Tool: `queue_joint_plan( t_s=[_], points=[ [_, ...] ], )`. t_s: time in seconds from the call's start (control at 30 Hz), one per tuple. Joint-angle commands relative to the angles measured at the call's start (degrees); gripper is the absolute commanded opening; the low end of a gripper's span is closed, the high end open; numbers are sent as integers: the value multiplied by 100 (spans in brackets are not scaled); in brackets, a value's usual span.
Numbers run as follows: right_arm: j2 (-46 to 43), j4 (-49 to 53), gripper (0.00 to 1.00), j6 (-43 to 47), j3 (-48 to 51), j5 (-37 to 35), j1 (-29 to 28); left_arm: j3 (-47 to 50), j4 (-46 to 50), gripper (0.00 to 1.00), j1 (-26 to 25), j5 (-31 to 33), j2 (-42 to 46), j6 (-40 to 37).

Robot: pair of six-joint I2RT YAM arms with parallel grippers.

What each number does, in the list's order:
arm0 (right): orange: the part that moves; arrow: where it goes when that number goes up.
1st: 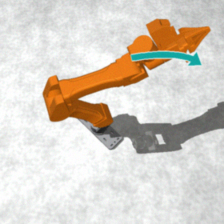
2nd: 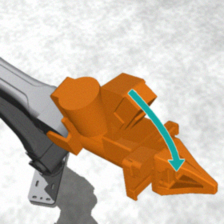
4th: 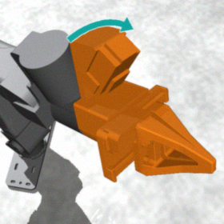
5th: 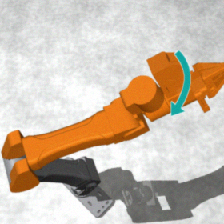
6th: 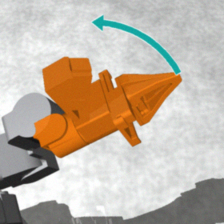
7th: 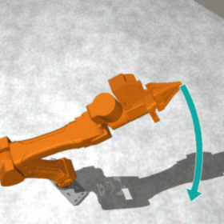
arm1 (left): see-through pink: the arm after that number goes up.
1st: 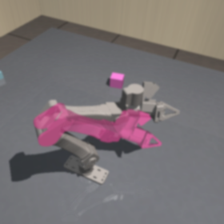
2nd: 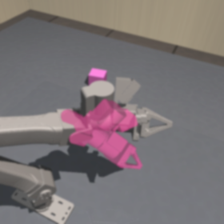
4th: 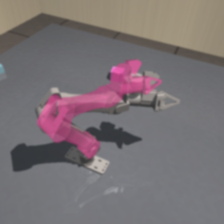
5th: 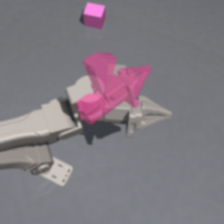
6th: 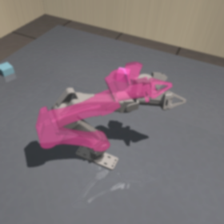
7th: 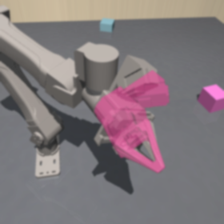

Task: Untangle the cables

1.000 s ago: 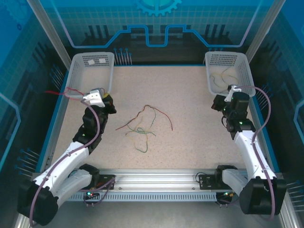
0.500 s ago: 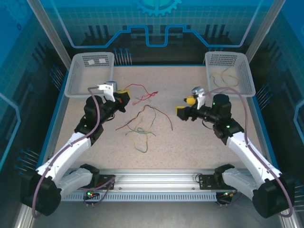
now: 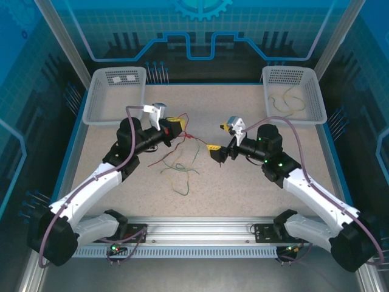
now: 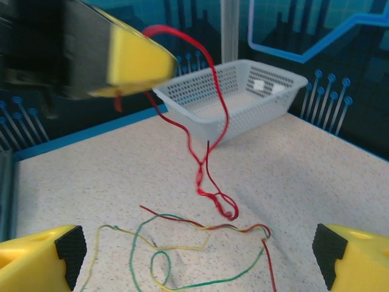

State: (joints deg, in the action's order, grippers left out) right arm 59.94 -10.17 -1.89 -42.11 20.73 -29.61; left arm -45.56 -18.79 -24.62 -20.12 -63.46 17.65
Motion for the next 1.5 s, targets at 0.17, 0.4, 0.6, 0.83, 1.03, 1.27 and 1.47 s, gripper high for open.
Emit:
queue_joint_plan(
  t_s=[0.17,0.4,0.6,0.83,1.03,1.27,1.47],
  points=[
    [961,131,98,-377,-881,-23,-45,-543,-90,0,-362,-649,-302,-369],
    [1312,-292,84,-762,-1115,188,86,-614,-134,0,-520,-743,-421,-505],
    [1807,-253,57,-924,-1375,504,157,-549,-274,0,-588,-745,-365,-517],
    [2092,-312,1,-1337,-1552,509,285,-326,-411,17,-588,-428,-194,-607],
    [1928,-33,0,-1858,-1724,-230,410,157,-751,75,-588,915,165,-481],
    [1134,-468,0,-2495,-1158,-1318,475,750,-1012,91,-562,2045,778,-90],
    [797,-1353,0,-2823,-618,-1037,413,445,-907,82,-567,1335,147,398]
  ],
)
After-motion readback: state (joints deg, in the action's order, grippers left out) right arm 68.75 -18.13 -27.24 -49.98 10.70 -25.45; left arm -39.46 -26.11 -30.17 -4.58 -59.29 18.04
